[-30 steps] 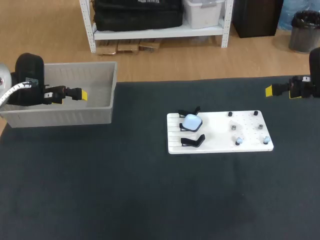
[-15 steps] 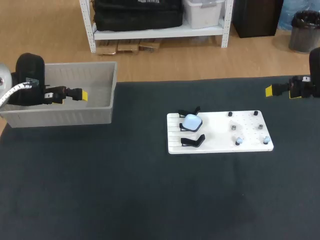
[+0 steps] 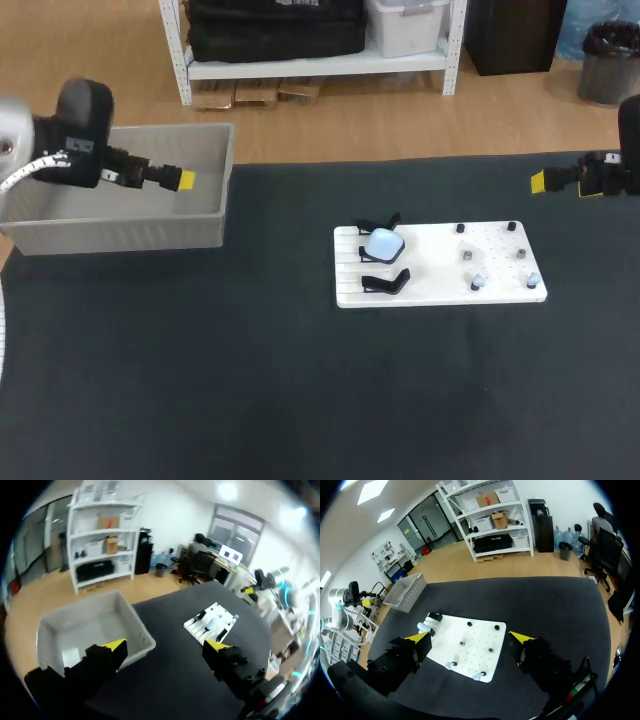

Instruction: Pick up each earbud case from the left stands, insert the matching earbuds, close the lid, and place the case in the box.

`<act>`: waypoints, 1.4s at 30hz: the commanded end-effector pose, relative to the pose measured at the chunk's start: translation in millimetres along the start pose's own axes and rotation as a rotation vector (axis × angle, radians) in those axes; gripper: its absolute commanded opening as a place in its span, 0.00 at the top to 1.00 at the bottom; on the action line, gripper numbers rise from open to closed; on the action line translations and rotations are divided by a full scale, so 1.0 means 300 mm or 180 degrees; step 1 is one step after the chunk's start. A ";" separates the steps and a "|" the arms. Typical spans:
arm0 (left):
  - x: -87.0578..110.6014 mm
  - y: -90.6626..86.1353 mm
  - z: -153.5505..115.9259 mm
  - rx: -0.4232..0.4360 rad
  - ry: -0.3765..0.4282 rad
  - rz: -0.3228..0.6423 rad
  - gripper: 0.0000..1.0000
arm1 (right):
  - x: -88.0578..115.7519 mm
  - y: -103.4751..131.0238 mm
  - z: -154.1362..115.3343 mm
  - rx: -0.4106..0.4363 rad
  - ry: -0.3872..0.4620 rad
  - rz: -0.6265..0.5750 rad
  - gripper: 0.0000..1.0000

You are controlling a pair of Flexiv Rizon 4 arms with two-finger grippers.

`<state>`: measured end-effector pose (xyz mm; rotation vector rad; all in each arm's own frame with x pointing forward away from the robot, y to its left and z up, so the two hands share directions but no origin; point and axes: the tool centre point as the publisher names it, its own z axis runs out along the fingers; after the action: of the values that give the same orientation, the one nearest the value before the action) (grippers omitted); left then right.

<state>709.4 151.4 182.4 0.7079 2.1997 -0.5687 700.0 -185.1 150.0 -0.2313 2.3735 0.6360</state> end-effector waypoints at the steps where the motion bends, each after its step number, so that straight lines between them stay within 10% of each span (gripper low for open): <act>1: -0.020 -0.001 0.014 0.0514 -0.0076 0.0424 0.00 | 0.000 0.000 0.000 0.0000 0.0000 0.0000 0.00; 20: -0.015 -0.168 0.197 0.1580 -0.0063 0.1733 0.00 | 0.000 0.000 0.000 0.0000 0.0000 0.0000 0.00; 42: 0.044 -0.336 0.498 0.2206 0.0042 0.2051 0.01 | 0.000 0.000 0.000 0.0000 0.0000 0.0000 0.00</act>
<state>703.5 2.7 105.4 1.6356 1.6279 -0.8905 700.0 -185.1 150.0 -0.2313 2.3735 0.6360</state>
